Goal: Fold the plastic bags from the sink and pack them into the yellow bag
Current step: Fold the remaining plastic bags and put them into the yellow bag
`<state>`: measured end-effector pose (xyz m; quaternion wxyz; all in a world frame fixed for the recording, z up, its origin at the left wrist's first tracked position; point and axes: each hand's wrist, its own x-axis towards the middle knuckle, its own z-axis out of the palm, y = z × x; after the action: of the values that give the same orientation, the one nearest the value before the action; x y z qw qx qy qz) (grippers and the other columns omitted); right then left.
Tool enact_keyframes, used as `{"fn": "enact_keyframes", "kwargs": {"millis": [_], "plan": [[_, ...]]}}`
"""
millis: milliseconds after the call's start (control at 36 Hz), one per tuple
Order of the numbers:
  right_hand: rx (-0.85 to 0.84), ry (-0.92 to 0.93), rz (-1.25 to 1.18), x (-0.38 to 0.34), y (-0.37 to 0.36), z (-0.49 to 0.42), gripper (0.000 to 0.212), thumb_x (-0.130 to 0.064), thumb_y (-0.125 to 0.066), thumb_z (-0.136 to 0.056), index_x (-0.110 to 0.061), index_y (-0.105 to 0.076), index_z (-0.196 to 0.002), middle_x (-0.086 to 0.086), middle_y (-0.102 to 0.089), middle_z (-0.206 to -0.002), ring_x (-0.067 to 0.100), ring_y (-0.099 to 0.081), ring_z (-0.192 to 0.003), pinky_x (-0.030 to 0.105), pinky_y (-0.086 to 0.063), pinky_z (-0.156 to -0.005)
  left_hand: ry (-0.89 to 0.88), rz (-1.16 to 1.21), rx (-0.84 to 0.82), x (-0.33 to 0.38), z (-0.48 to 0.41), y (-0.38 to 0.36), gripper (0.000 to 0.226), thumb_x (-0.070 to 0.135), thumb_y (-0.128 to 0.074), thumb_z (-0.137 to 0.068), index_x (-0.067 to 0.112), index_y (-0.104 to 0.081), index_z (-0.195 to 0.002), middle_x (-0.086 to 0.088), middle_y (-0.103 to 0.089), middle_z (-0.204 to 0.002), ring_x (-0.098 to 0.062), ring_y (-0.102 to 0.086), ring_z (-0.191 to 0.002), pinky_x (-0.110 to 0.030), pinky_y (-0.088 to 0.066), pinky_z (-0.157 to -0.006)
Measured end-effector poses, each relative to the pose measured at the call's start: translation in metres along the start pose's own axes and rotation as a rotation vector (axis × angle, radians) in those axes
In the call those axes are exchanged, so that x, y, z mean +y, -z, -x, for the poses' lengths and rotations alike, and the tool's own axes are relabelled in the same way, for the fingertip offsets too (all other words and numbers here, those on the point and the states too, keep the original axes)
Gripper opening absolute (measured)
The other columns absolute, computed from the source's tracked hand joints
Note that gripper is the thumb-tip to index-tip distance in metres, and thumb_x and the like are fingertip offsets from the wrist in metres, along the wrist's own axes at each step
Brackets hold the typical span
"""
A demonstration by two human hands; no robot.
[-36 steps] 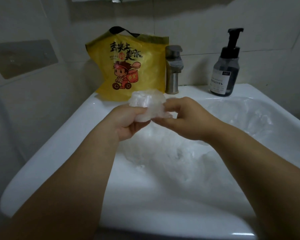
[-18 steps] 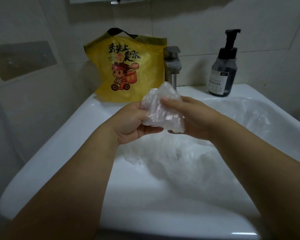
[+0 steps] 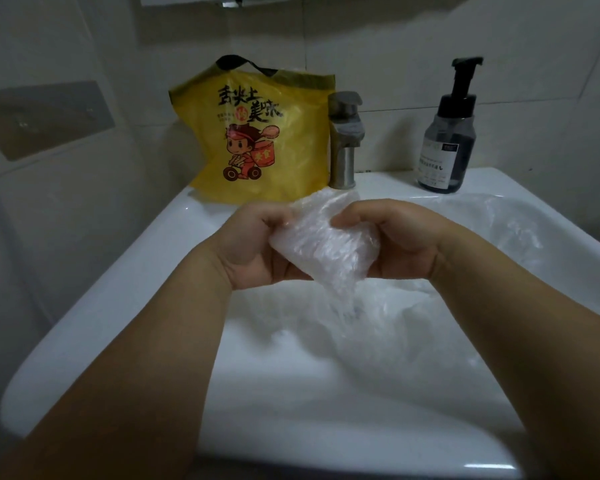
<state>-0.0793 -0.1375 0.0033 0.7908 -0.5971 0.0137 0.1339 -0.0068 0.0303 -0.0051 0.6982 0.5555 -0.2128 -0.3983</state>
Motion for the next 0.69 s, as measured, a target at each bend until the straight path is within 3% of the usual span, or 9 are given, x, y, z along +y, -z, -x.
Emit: {"fn": "enact_keyframes", "kwargs": {"millis": [56, 83, 139, 222, 306, 417, 472, 583, 694], "plan": [[0.051, 0.064, -0.053, -0.001, 0.000, -0.003, 0.039, -0.015, -0.063, -0.069, -0.010, -0.061, -0.108, 0.010, -0.070, -0.104, 0.025, -0.067, -0.096, 0.039, -0.054, -0.087, -0.055, 0.097, 0.047, 0.002, -0.003, 0.001, 0.059, 0.036, -0.053, -0.074, 0.007, -0.060, -0.125, -0.019, -0.060, -0.128, -0.036, -0.060, -0.114, -0.046, -0.051, -0.096], [0.087, 0.110, -0.080, 0.000, 0.000, -0.005, 0.033, -0.013, -0.062, -0.076, -0.009, -0.061, -0.108, 0.010, -0.071, -0.102, 0.023, -0.068, -0.092, 0.036, -0.055, -0.085, -0.075, 0.138, 0.070, 0.002, -0.004, 0.002, 0.068, 0.046, -0.053, -0.077, 0.006, -0.056, -0.132, -0.022, -0.049, -0.141, -0.039, -0.049, -0.128, -0.049, -0.039, -0.109], [0.173, 0.188, -0.113, 0.001, 0.000, -0.008, 0.021, -0.013, -0.056, -0.090, -0.008, -0.061, -0.109, 0.009, -0.073, -0.096, 0.020, -0.070, -0.084, 0.032, -0.058, -0.075, -0.104, 0.182, 0.104, 0.001, -0.007, 0.000, 0.084, 0.057, -0.066, -0.072, 0.006, -0.051, -0.137, -0.022, -0.042, -0.147, -0.039, -0.040, -0.137, -0.051, -0.027, -0.116], [0.240, 0.223, -0.101, 0.003, 0.002, -0.012, 0.028, -0.018, -0.053, -0.095, -0.005, -0.056, -0.120, 0.014, -0.070, -0.109, 0.026, -0.070, -0.095, 0.033, -0.059, -0.072, -0.133, 0.006, 0.150, -0.007, -0.014, -0.005, 0.064, 0.034, -0.074, -0.080, 0.006, -0.054, -0.133, -0.020, -0.057, -0.134, -0.035, -0.055, -0.124, -0.047, -0.043, -0.107], [0.282, 0.215, -0.014, 0.005, 0.007, -0.014, 0.034, -0.022, -0.057, -0.094, -0.003, -0.057, -0.122, 0.014, -0.069, -0.112, 0.028, -0.068, -0.100, 0.035, -0.058, -0.079, -0.175, -0.088, 0.245, -0.011, -0.019, -0.005, 0.052, 0.013, -0.066, -0.076, 0.001, -0.058, -0.126, -0.019, -0.065, -0.122, -0.032, -0.062, -0.115, -0.042, -0.049, -0.101], [0.277, 0.163, 0.098, 0.006, 0.009, -0.012, 0.022, -0.024, -0.060, -0.092, -0.006, -0.062, -0.104, 0.007, -0.065, -0.084, 0.018, -0.058, -0.071, 0.023, -0.053, -0.057, -0.245, -0.089, 0.335, -0.007, -0.020, 0.001, 0.024, 0.003, -0.060, -0.088, 0.002, -0.063, -0.112, -0.013, -0.070, -0.101, -0.021, -0.068, -0.086, -0.026, -0.057, -0.075], [0.270, 0.142, 0.102, 0.005, 0.011, -0.010, 0.014, -0.018, -0.057, -0.094, -0.007, -0.061, -0.101, 0.009, -0.059, -0.080, 0.016, -0.052, -0.065, 0.021, -0.051, -0.052, -0.253, -0.131, 0.338, -0.007, -0.020, 0.002, 0.016, 0.002, -0.060, -0.089, 0.005, -0.065, -0.105, -0.009, -0.070, -0.093, -0.015, -0.066, -0.078, -0.022, -0.057, -0.067], [0.234, 0.151, 0.083, 0.001, 0.015, -0.007, 0.007, -0.011, -0.054, -0.095, -0.009, -0.059, -0.099, 0.009, -0.056, -0.077, 0.016, -0.050, -0.059, 0.022, -0.050, -0.048, -0.226, -0.118, 0.277, -0.005, -0.019, 0.006, 0.018, 0.000, -0.054, -0.093, 0.010, -0.065, -0.103, -0.007, -0.071, -0.093, -0.014, -0.068, -0.077, -0.022, -0.058, -0.068], [0.163, 0.159, 0.056, -0.003, 0.020, -0.003, 0.016, -0.001, -0.047, -0.095, -0.011, -0.059, -0.096, 0.010, -0.055, -0.070, 0.017, -0.050, -0.052, 0.025, -0.049, -0.047, -0.212, -0.114, 0.213, -0.003, -0.015, 0.007, 0.026, -0.006, -0.045, -0.095, 0.010, -0.065, -0.101, -0.008, -0.071, -0.086, -0.013, -0.067, -0.072, -0.023, -0.058, -0.067]]}}
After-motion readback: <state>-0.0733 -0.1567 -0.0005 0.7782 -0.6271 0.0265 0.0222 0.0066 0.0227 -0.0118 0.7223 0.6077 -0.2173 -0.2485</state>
